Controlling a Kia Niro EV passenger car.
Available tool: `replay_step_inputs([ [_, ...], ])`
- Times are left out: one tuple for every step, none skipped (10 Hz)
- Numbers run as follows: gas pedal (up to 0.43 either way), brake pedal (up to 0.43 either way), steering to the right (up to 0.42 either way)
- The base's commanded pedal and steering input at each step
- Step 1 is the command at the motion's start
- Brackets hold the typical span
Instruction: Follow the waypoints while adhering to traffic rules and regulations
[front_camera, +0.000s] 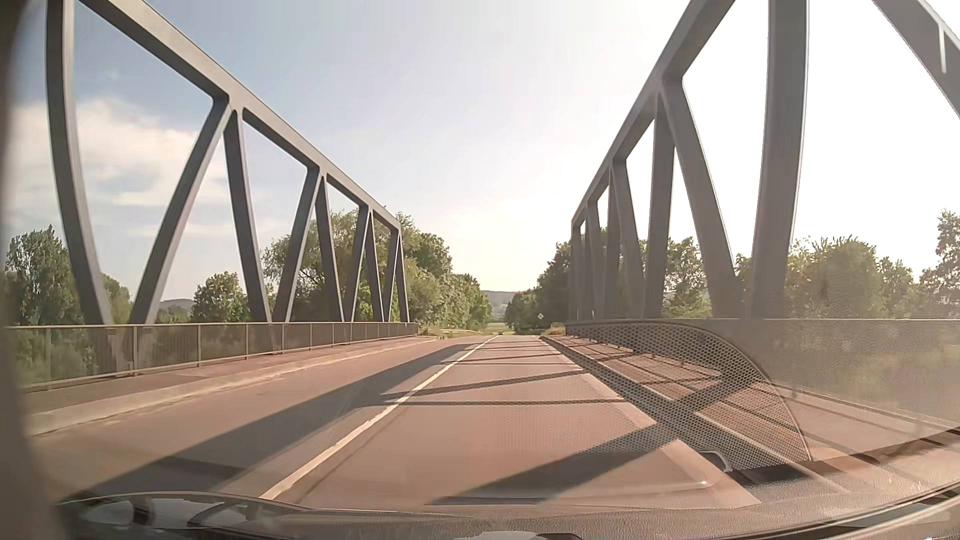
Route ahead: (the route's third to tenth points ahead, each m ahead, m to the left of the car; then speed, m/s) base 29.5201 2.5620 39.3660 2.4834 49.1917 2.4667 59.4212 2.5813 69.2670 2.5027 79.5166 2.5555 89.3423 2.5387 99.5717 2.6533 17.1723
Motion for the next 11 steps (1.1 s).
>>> replay_step_inputs([
  [0.177,0.000,-0.002],
  [0.177,0.000,0.000],
  [0.177,0.000,0.000],
  [0.177,0.000,0.000],
  [0.177,0.000,0.000],
  [0.177,0.000,0.000],
  [0.177,0.000,0.000],
  [0.177,0.000,0.000],
  [0.177,0.000,0.000],
  [0.157,0.000,0.000],
  [0.138,0.000,0.000],
])
